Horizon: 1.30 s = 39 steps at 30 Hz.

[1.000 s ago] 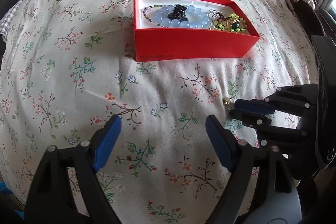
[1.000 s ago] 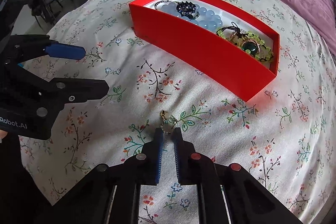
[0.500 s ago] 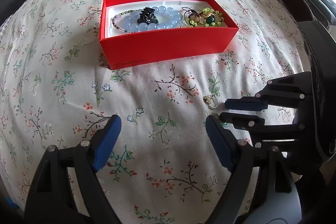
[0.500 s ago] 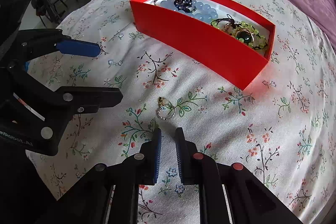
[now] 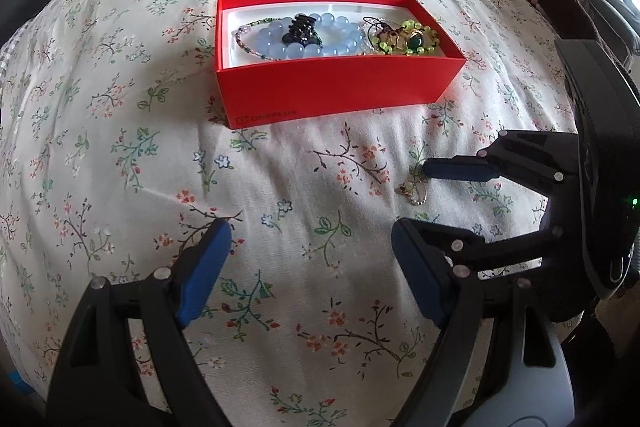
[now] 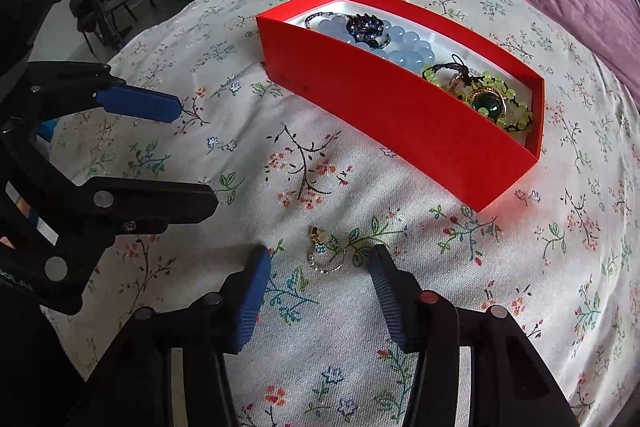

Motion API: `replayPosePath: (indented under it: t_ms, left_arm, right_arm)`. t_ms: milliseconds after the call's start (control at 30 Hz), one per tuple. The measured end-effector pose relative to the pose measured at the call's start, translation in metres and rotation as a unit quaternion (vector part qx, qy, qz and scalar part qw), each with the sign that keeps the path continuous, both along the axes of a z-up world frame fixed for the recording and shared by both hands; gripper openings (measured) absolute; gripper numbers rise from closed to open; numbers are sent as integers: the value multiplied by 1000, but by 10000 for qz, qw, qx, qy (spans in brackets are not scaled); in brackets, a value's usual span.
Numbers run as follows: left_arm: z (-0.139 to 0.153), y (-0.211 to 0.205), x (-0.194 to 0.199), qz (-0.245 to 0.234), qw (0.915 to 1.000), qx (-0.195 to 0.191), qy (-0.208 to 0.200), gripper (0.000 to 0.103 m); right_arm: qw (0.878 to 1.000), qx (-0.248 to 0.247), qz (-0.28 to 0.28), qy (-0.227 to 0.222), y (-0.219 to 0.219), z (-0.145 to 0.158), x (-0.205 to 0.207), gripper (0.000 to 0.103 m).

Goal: Organize jewelry
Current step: 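Grasp the silver hoop earring with the right tool, then grasp the gold stud earring with left tool while right tool holds hoop earring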

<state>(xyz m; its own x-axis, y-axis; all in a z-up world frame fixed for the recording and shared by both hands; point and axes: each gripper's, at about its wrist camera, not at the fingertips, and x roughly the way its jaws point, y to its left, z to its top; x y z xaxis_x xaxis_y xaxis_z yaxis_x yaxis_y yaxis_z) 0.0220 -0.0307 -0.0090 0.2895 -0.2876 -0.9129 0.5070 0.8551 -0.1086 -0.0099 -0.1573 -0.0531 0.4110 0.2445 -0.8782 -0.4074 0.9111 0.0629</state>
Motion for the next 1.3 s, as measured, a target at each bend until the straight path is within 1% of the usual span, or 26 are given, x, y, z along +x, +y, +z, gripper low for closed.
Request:
replayPosePath:
  t_ms: [33,100,133,300,433,500,600,667,767,900,1133,1200,1300]
  left_arm:
    - [0,0,0,-5,10000,-3,2,83]
    - [1,0,0,-20,10000,-3,1,83]
    - [1,1,0,-26,10000,-1,-1,83]
    - [2,1,0,-47,10000,-33,-13,83]
    - [4,-1,-3,-167,9998,-135,-57,82]
    - [6,-6,-6,-351,9990,-239,-124,79]
    - [7,-16,-13,-702,9965,-407,-206,68]
    - [4,-26,-18,-962,9939,-508,-181,55]
    - [-1,-38,-24,-1279,9900,-582,-155,44]
    - [-13,-53,-27,-1468,9877,-523,-113,41]
    - [-27,-67,-21,-1384,9897,-306,-186,40]
    - [-29,-68,-21,-1400,9895,-276,-249,38]
    - [-30,-69,-19,-1357,9899,-225,-345,29]
  right_arm:
    - [10000,-5,-7,-15,-1,0,0,43]
    - [10000,-10,16,-27,-1,1,1,22]
    - [10000,6,32,1,1,1,2,19]
    - [9999,-101,127,-5,0,3,-5,18]
    - [9997,-133,196,3,-2,7,-11,18]
    - [9997,-149,180,-5,-7,10,-14,18]
    - [9997,-247,38,-17,-17,14,-17,18]
    - [9995,-295,-114,2,-25,15,-18,18]
    - [9989,-330,-341,36,-40,17,-17,18]
    - [9982,-375,-448,100,-51,16,-19,18]
    - [9981,-381,-467,123,-57,18,-20,18]
    - [9981,-385,-468,122,-56,17,-19,18]
    - [9981,-390,-470,123,-58,17,-19,18]
